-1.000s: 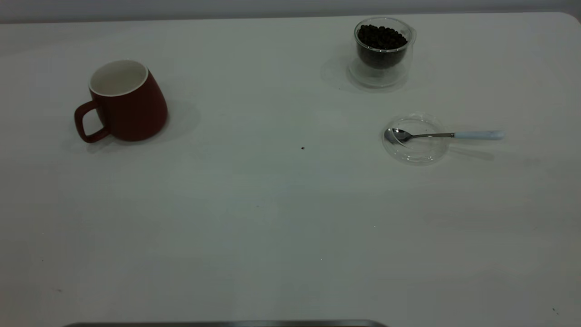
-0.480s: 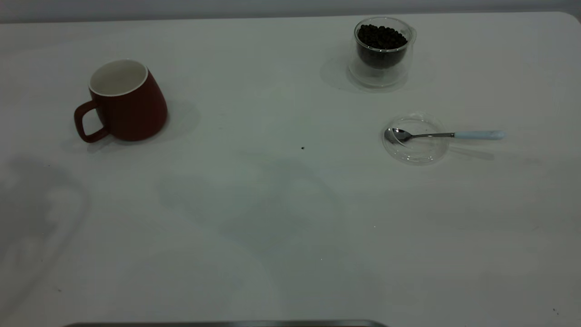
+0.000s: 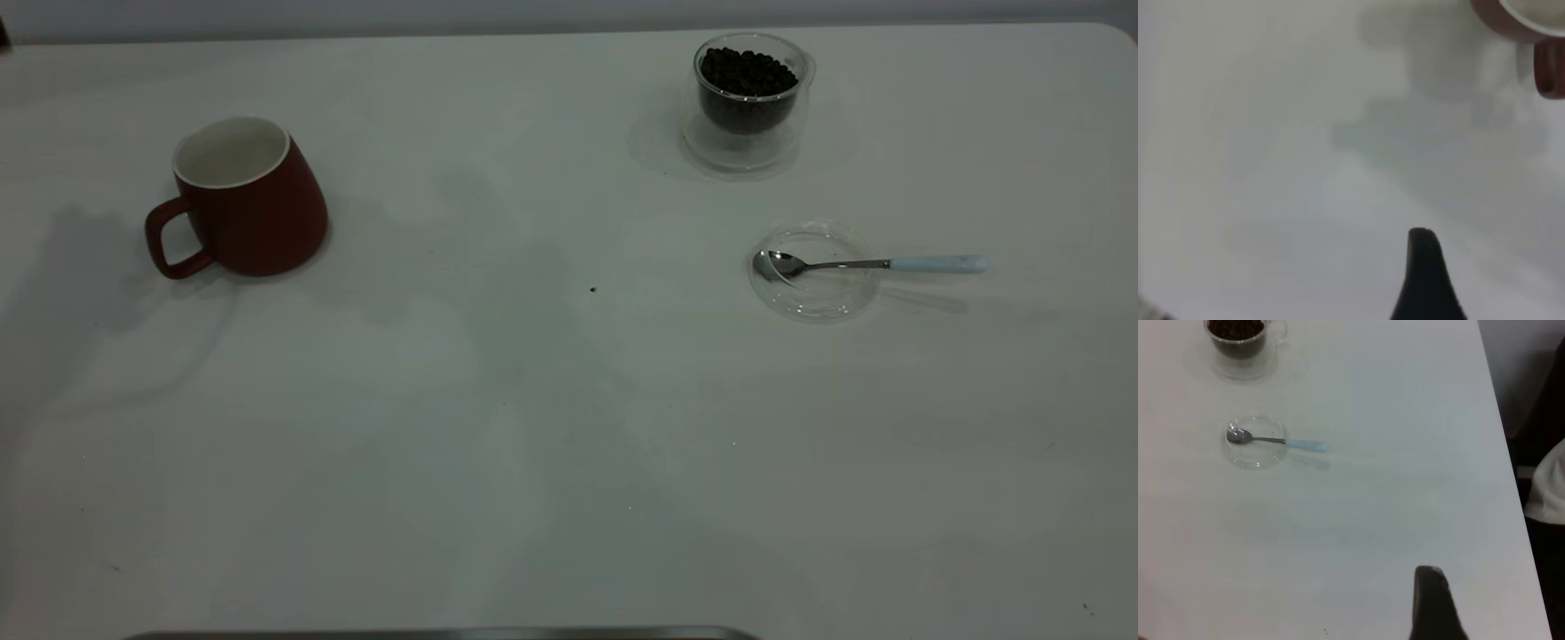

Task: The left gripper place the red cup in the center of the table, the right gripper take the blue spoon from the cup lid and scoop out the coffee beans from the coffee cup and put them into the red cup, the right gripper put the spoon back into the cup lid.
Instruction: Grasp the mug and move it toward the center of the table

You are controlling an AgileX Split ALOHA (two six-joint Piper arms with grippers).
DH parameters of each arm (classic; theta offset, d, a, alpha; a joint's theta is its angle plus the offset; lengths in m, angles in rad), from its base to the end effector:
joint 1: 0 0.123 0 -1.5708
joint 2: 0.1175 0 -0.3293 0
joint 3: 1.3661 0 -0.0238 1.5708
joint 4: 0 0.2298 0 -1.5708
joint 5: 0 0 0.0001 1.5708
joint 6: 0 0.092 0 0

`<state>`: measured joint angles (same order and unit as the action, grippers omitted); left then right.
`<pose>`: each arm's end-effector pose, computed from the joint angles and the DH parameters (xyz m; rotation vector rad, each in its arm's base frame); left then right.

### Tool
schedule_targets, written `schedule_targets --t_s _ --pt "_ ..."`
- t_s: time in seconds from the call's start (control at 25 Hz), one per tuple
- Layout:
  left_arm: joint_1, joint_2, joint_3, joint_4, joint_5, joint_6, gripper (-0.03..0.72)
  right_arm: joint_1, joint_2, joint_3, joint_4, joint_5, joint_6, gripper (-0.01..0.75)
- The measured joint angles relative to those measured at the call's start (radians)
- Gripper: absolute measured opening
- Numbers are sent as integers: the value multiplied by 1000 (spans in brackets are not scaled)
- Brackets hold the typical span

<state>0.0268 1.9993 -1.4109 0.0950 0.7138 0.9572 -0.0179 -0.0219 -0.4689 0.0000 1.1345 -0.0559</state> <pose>0.4157 0.0169 0.2288 1.3524 2.5022 0.3356 -0.0703 0.0013 0.2512 -0.0404 2.1272 -0.0436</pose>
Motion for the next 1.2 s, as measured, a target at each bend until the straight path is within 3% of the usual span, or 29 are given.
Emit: schedule_targets --t_s 0.24,0.52,0.84,1.2 --pt "-1 142 -26 4 -56 208 587 0 0 0 0 0 0 496" --pt "-38 234 -33 5 -188 286 587 0 0 0 0 0 0 496" --pt "-138 307 -34 12 -284 297 587 0 0 0 0 -1 0 496" --pt "-304 318 -34 8 -390 186 587 0 0 0 0 -1 0 496"
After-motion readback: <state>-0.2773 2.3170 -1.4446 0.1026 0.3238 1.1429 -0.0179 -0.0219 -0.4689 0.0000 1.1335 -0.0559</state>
